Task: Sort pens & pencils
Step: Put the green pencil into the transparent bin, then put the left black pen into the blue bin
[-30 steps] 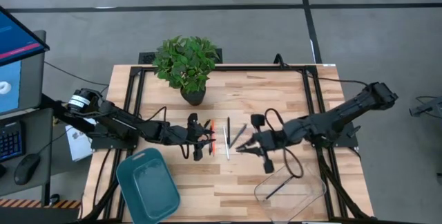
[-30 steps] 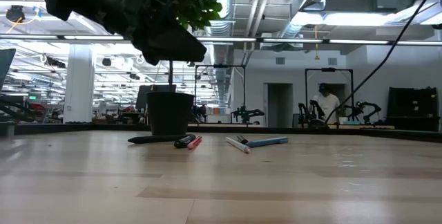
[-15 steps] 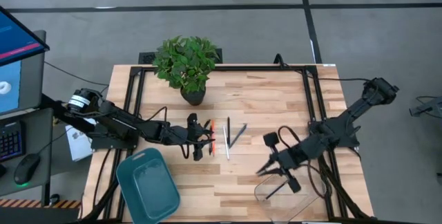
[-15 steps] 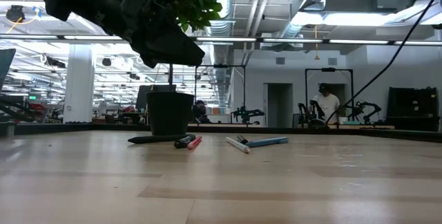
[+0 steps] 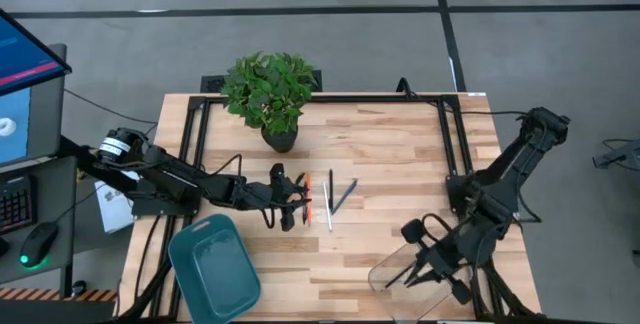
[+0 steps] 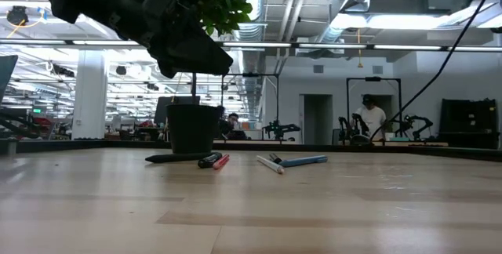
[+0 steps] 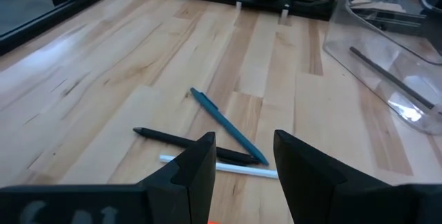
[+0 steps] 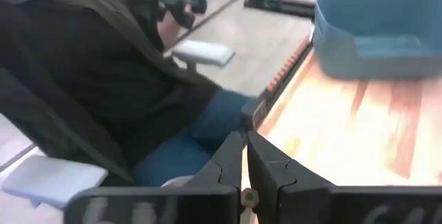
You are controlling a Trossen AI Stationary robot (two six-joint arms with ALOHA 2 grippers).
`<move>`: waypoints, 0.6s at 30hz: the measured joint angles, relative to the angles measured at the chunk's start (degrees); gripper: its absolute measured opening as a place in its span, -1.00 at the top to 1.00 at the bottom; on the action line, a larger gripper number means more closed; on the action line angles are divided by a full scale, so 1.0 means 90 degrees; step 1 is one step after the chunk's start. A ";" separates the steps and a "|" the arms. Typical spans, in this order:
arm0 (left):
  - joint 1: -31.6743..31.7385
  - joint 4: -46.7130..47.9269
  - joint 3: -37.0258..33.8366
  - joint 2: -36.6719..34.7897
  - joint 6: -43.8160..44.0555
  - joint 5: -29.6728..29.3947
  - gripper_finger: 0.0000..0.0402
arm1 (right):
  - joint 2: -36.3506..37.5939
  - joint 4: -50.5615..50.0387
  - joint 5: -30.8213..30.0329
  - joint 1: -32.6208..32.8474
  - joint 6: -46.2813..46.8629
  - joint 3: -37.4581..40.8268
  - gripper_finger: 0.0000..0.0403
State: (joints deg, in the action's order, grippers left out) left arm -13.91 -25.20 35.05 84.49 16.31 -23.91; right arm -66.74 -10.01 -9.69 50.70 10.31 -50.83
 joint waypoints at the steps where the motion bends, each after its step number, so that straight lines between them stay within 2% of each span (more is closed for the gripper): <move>1: 0.0000 0.0000 0.0000 0.0000 0.0024 -0.0023 0.32 | 0.0000 -0.0086 -0.0076 0.0044 0.0111 0.0000 0.85; 10: 0.0000 0.0004 0.0000 0.0000 0.0078 -0.0106 0.32 | 0.0169 -0.1233 -0.0639 0.0272 0.1047 0.0000 0.73; 18: 0.0002 0.0006 0.0000 0.0000 0.0083 -0.0106 0.32 | 0.0185 -0.2096 -0.0650 0.0370 0.2272 0.0000 0.95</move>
State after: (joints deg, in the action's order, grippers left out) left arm -13.89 -25.15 35.05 84.49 17.06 -24.86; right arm -65.08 -28.88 -15.54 54.03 30.76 -50.83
